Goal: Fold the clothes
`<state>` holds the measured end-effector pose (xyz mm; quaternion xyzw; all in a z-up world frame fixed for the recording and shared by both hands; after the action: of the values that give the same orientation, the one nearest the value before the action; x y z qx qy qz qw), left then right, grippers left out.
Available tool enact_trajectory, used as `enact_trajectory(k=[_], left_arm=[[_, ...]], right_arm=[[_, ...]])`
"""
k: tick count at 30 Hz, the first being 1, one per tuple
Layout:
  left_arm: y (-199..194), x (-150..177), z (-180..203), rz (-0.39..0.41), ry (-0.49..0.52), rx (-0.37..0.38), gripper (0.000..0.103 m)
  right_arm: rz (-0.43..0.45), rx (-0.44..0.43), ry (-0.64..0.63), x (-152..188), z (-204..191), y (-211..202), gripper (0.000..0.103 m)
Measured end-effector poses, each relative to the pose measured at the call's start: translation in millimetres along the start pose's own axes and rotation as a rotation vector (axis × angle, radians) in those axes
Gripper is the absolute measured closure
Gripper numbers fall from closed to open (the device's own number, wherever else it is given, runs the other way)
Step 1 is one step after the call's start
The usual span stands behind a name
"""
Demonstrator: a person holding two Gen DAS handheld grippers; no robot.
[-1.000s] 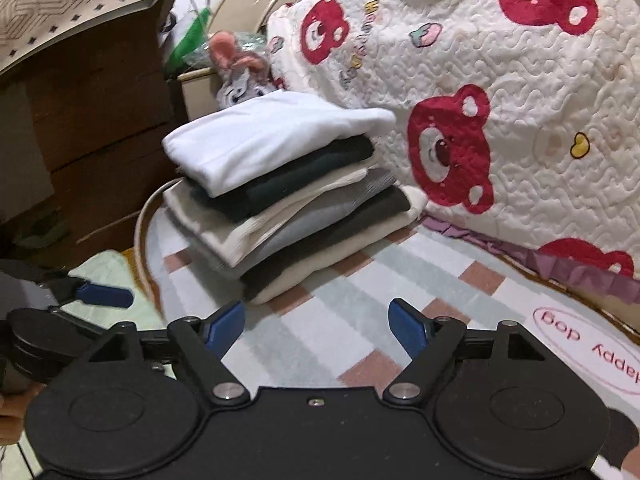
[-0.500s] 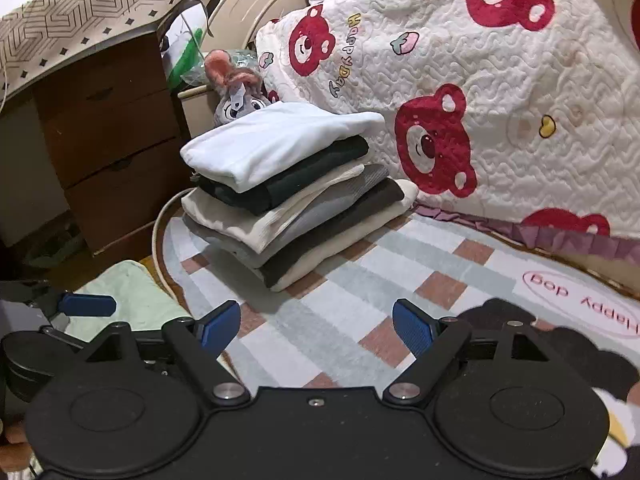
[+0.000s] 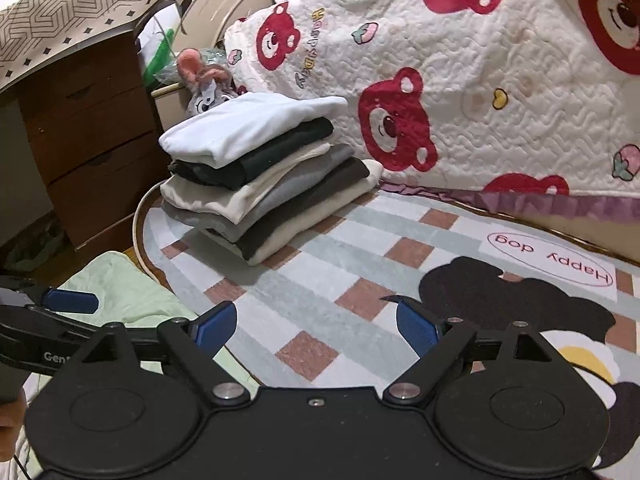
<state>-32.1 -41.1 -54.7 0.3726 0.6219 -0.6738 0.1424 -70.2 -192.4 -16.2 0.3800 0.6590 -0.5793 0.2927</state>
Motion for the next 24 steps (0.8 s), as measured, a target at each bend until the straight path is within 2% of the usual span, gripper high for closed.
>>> enact_trajectory(k=[6,24], left_arm=[[-3.0,-0.2,5.2,0.004,0.006,0.011,0.000],[-7.9,-5.2,4.2,0.033,0.034,-0.046,0.000]], right_arm=[[0.011,0.003,0.024,2.8,5.1,-5.0,0.013],[0.027,0.013,-0.016,6.2,-1.2,-7.8,0.013]])
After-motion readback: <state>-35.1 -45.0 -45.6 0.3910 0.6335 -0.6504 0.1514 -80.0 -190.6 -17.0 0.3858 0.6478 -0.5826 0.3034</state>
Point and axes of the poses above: each gripper's, at about its wrist camera, not at the fingertips, and y roughly the way its jaws point, z to its right, x to its underside, the point moved 9 cm from there along y, roughly the way its jaws point
